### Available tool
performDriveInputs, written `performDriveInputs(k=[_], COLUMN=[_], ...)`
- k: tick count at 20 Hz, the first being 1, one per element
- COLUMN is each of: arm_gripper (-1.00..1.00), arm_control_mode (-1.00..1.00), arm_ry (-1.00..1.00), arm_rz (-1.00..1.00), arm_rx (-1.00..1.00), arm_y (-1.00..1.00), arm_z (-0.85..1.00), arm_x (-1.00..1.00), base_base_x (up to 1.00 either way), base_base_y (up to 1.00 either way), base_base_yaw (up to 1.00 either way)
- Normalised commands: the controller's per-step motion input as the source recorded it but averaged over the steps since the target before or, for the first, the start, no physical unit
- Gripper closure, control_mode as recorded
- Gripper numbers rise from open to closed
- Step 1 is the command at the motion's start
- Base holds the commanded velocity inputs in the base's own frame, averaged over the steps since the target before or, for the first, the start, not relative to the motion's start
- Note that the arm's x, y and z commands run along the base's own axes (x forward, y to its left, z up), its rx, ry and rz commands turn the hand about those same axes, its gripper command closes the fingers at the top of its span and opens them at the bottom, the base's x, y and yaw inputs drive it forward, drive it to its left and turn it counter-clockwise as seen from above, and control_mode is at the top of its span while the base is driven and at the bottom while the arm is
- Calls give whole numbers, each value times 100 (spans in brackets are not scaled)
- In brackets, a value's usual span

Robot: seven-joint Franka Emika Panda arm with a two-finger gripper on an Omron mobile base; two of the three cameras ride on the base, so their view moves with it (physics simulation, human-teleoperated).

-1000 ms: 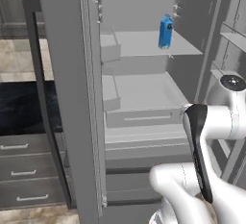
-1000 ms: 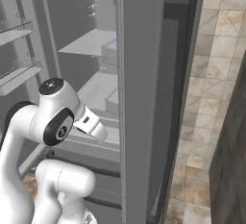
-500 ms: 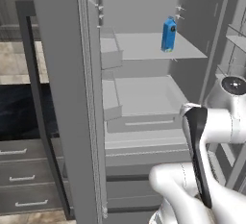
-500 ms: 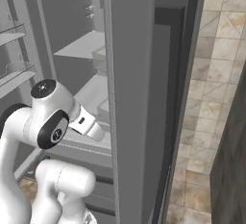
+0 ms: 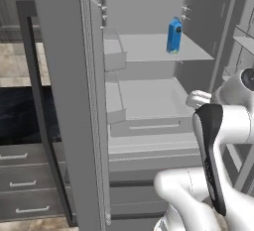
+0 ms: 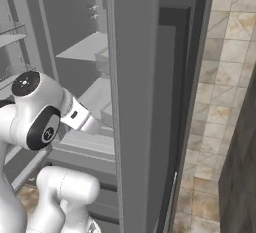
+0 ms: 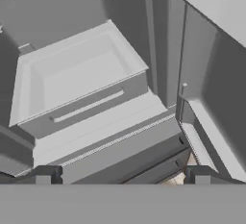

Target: Take a sugar cube from the saucer and place it inside the coffee. Then, grab milk from the fridge and place it next to the coffee on the counter to sweeten the coffee.

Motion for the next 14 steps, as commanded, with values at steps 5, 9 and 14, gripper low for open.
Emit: performDriveInputs(k=[5, 9, 14], arm_gripper=[-100, -100, -100], arm_control_mode=[-100, -100, -100], arm_ry=[-10, -10, -24], arm_rz=[5, 14, 1], arm_rx=[-11, -8, 0], arm_y=[39, 13, 0], arm_z=[52, -29, 80], arm_x=[23, 0, 24], base_base_x=[0, 0, 0], base_base_y=[0, 0, 0], base_base_yaw=[0, 0, 0])
